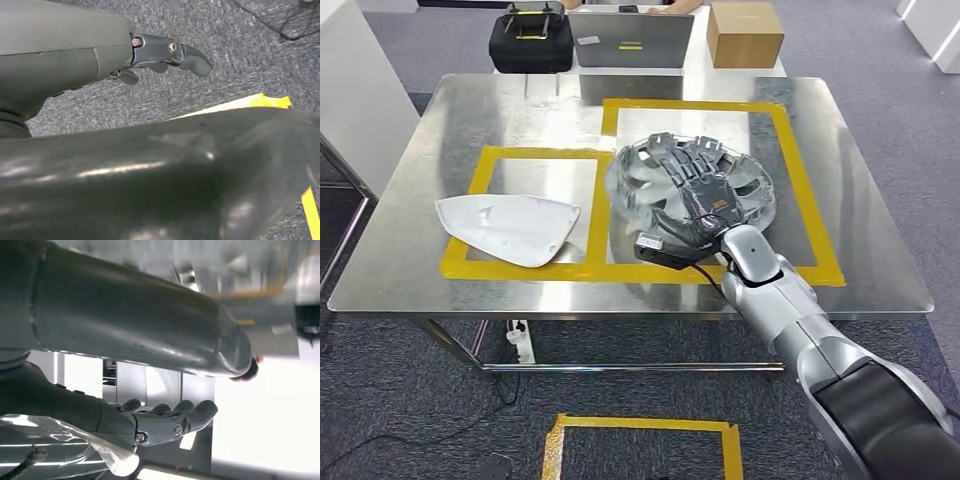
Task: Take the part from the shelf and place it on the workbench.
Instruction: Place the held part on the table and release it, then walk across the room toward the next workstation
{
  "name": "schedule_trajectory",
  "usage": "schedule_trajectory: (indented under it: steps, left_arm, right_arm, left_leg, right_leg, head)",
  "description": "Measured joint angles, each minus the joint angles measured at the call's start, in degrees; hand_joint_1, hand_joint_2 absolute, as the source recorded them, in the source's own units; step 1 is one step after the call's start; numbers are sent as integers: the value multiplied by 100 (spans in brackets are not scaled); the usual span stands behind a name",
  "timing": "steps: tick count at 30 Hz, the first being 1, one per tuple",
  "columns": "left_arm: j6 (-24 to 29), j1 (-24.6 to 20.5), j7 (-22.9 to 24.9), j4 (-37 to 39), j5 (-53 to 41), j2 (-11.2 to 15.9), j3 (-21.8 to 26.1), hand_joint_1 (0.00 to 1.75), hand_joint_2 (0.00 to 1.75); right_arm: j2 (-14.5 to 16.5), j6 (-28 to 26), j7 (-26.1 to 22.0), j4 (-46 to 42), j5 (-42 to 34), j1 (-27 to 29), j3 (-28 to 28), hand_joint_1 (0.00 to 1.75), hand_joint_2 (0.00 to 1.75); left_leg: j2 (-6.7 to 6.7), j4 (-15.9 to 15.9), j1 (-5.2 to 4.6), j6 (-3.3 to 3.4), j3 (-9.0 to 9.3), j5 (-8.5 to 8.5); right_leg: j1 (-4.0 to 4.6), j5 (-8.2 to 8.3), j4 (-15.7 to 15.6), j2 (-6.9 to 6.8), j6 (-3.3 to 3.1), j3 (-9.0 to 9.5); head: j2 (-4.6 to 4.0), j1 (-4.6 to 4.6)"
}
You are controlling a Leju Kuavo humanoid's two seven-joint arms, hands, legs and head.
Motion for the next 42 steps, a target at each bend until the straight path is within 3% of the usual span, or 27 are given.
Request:
schedule_trajectory:
  steps: [2, 6, 8, 11, 12, 13, 14, 17, 18, 21, 22, 23, 26, 27, 28, 29, 31, 33, 34, 36, 37, 38, 40, 41, 42]
  left_arm:
    - [0, -13, -12, -2, 7, -4, -1, 0, 0]
    - [-4, 18, -23, -4, 10, -4, -1, 0, 0]
    - [-4, 30, -23, -4, 10, -3, -2, 0, 0]
    - [-6, 33, -20, -4, 9, 1, -2, 0, 0]
    - [-7, 37, -20, -4, 9, 3, -2, 0, 0]
    - [-6, 41, -21, -4, 10, 5, -2, 0, 0]
    - [-5, 45, -29, -4, 13, 7, -1, 0, 0]
    - [8, 41, -90, -8, 48, 10, 1, 0, 0]
    - [15, 44, -112, -10, 63, 9, 2, 0, 0]
    - [32, 89, -165, -11, 110, 8, 9, 0, 0]
    - [41, 106, -188, -11, 128, 8, 15, 0, 0]
    - [51, 121, -214, -11, 149, 9, 27, 0, 0]
    - [66, 184, -282, -11, 188, 2, 68, 0, 0]
    - [67, 208, -294, -11, 193, -1, 79, 0, 0]
    - [67, 224, -302, -11, 196, -1, 87, 0, 0]
    - [68, 232, -305, -11, 198, -1, 95, 0, 0]
    - [70, 234, -308, -11, 202, -2, 103, 0, 0]
    - [84, 237, -304, -11, 218, -5, 119, 0, 0]
    - [97, 244, -293, -11, 227, -7, 133, 0, 0]
    - [136, 294, -269, -11, 253, -14, 176, 0, 0]
    - [157, 335, -262, -11, 274, -22, 204, 0, 0]
    - [179, 386, -264, -11, 305, -33, 236, 0, 0]
    - [221, 467, -285, -11, 401, -66, 319, 0, 0]
    - [240, 488, -301, -11, 458, -83, 367, 0, 0]
    - [257, 497, -316, -11, 522, -101, 425, 0, 0]
  right_arm:
    - [61, -139, -54, -324, -193, 175, -9, 0, 0]
    - [173, -220, -122, -1006, -554, 695, -26, 0, 0]
    - [213, -231, -132, -1269, -636, 868, -32, 0, 0]
    - [239, -283, -141, -1504, -712, 1053, -73, 0, 0]
    - [240, -304, -162, -1548, -779, 1111, -100, 0, 0]
    - [243, -322, -207, -1594, -891, 1166, -136, 0, 0]
    - [245, -335, -283, -1659, -1068, 1221, -183, 0, 0]
    - [279, -333, -639, -2054, -1844, 1433, -368, 0, 0]
    - [296, -320, -746, -2213, -2072, 1510, -423, 0, 0]
    - [338, -235, -982, -2655, -2649, 1787, -550, 0, 0]
    - [346, -175, -1088, -2828, -2934, 1923, -598, 0, 0]
    - [350, -103, -1211, -3021, -3268, 2074, -652, 0, 0]
    - [356, 72, -1479, -3547, -3985, 2494, -782, 0, 0]
    - [357, 94, -1509, -3674, -4051, 2603, -808, 0, 0]
    - [358, 107, -1524, -3786, -4076, 2695, -828, 0, 0]
    - [360, 114, -1530, -3879, -4089, 2767, -848, 0, 0]
    - [365, 134, -1553, -4044, -4153, 2852, -886, 0, 0]
    - [394, 202, -1640, -4203, -4398, 2907, -932, 0, 0]
    - [415, 255, -1715, -4290, -4603, 2980, -963, 0, 0]
    - [465, 339, -1943, -4513, -5137, 3310, -1055, 0, 0]
    - [498, 351, -2079, -4637, -5399, 3535, -1109, 0, 0]
    - [545, 351, -2220, -4773, -5658, 3775, -1168, 0, 0]
    - [667, 397, -2436, -5048, -6193, 4246, -1306, 0, 0]
    - [724, 466, -2486, -5163, -6474, 4472, -1383, 0, 0]
    - [769, 565, -2465, -5243, -6720, 4687, -1463, 0, 0]
  left_leg:
    - [-3, 35, -18, -56, -25, 2]
    - [-8, 46, -10, -203, -63, 31]
    - [-4, 306, 1, -261, -162, -241]
    - [4, 1358, 12, -311, -466, -939]
    - [4, 1569, 12, -311, -481, -1044]
    - [4, 1565, 12, -303, -390, -1046]
    - [4, 1327, 11, -286, -183, -959]
    - [-1, 128, -10, -209, 621, -658]
    - [-3, -68, -27, -184, 733, -621]
    - [2, -123, -57, -94, 695, -501]
    - [9, -136, -49, -50, 651, -435]
    - [16, -154, -35, -10, 589, -362]
    - [23, -161, -24, 46, 339, -167]
    - [29, -157, -26, 44, 251, -105]
    - [36, -152, -28, 37, 165, -43]
    - [41, -147, -27, 27, 85, 14]
    - [47, -128, -27, -10, -39, 117]
    - [46, -85, -44, -61, -114, 201]
    - [45, -74, -48, -88, -134, 245]
    - [32, -77, -38, -151, -153, 322]
    - [26, -57, -27, -183, -173, 277]
    - [20, 37, -19, -215, -208, 128]
    - [19, 568, -5, -269, -328, -451]
    - [19, 948, 1, -289, -388, -734]
    - [19, 1289, 4, -304, -418, -908]
  right_leg:
    - [5, 202, -631, 1, -27, 343]
    - [33, 272, -747, 9, -176, 393]
    - [16, 342, -767, -6, -273, 341]
    - [26, 449, -768, -23, -327, 209]
    - [34, 489, -767, -27, -325, 159]
    - [40, 533, -767, -29, -321, 106]
    - [45, 579, -766, -29, -315, 55]
    - [60, 711, -763, -27, -270, -45]
    - [59, 751, -764, -27, -241, -57]
    - [37, 850, -802, -26, -136, -75]
    - [32, 773, -770, -23, -104, -115]
    - [30, 591, -644, -19, -74, -182]
    - [29, -262, 373, -13, -18, -470]
    - [29, -395, 706, -14, -8, -506]
    - [30, -389, 875, -14, -2, -454]
    - [30, -277, 843, -15, -3, -301]
    - [30, -38, 186, -16, -21, 311]
    - [39, -82, -671, -14, -54, 946]
    - [49, -150, -922, -16, -75, 1106]
    - [62, -158, -1046, -35, -148, 1121]
    - [63, -118, -1050, -53, -201, 1089]
    - [58, -68, -1056, -68, -262, 1057]
    - [57, 50, -1054, -85, -343, 958]
    - [63, 107, -1043, -92, -357, 895]
    - [69, 159, -1024, -101, -357, 818]
  head:
    - [0, 0]
    - [0, -7]
    - [0, -24]
    - [0, -46]
    - [0, -45]
    - [0, -45]
    - [0, -44]
    - [0, -37]
    - [0, -35]
    - [0, -30]
    - [0, -23]
    - [0, -13]
    - [0, 25]
    - [0, 28]
    - [0, 28]
    - [0, 30]
    - [0, 31]
    - [0, 36]
    - [0, 37]
    - [0, 40]
    - [0, 39]
    - [0, 28]
    - [0, -5]
    - [0, -18]
    - [0, -20]
